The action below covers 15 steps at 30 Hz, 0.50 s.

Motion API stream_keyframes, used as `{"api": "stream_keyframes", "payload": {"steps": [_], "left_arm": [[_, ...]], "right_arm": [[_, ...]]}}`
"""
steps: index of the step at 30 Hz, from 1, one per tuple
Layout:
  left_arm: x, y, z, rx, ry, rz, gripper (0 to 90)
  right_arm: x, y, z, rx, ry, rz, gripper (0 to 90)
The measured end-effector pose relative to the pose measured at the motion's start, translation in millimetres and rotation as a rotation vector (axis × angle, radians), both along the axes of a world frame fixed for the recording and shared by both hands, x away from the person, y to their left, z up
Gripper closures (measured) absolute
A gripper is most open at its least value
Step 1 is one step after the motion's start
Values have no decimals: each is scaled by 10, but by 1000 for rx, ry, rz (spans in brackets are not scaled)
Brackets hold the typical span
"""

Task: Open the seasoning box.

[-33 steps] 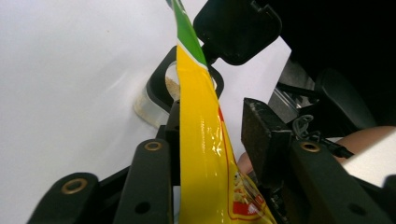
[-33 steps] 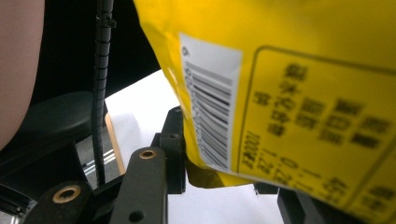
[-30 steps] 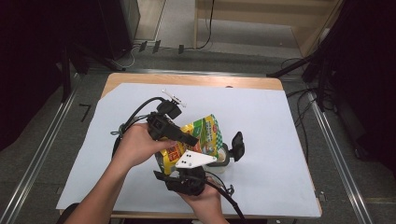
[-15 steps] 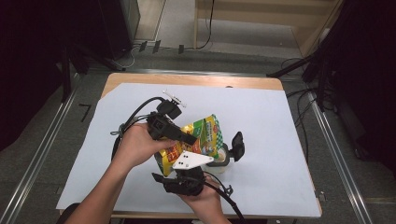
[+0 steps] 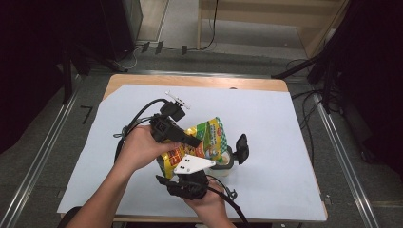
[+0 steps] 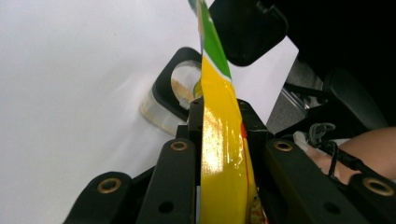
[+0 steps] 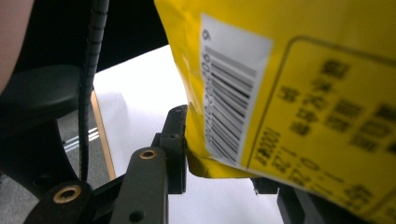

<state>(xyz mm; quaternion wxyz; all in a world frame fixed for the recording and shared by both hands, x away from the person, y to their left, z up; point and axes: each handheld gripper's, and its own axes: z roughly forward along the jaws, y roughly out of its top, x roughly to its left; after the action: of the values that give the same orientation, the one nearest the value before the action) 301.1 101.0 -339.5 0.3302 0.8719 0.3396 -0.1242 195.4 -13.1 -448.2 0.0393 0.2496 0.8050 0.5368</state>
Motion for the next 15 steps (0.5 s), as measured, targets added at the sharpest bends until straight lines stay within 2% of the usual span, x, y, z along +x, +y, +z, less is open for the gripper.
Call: {"api": "stream_keyframes", "payload": {"steps": [1, 2, 4, 5, 6, 7, 12, 13, 15], "left_arm": [[-1, -2, 7, -5, -2, 3, 799], [-4, -10, 18, -18, -15, 8, 779], [-6, -18, 22, -20, -19, 8, 765], [-2, -33, 19, -19, -22, 7, 739], [-2, -33, 19, -19, -22, 7, 736], [13, -59, 13, -5, -14, 3, 737], [53, -93, 1, 23, 5, 4, 754], [76, -116, -3, 41, 9, 0, 768], [84, -125, -7, 41, 11, 0, 775]], "right_arm": [[0, 0, 0, 0, 0, 0, 655], [-2, -5, 12, 30, 17, 2, 655], [-2, -8, 19, 45, 27, 1, 655], [6, -17, 26, 67, 41, 0, 654], [6, -17, 26, 67, 41, 0, 654], [12, -26, 19, 78, 54, -5, 652], [28, -31, 9, 79, 60, -6, 648], [40, -39, 11, 72, 60, -3, 638], [46, -41, 11, 70, 61, -3, 623]]}}
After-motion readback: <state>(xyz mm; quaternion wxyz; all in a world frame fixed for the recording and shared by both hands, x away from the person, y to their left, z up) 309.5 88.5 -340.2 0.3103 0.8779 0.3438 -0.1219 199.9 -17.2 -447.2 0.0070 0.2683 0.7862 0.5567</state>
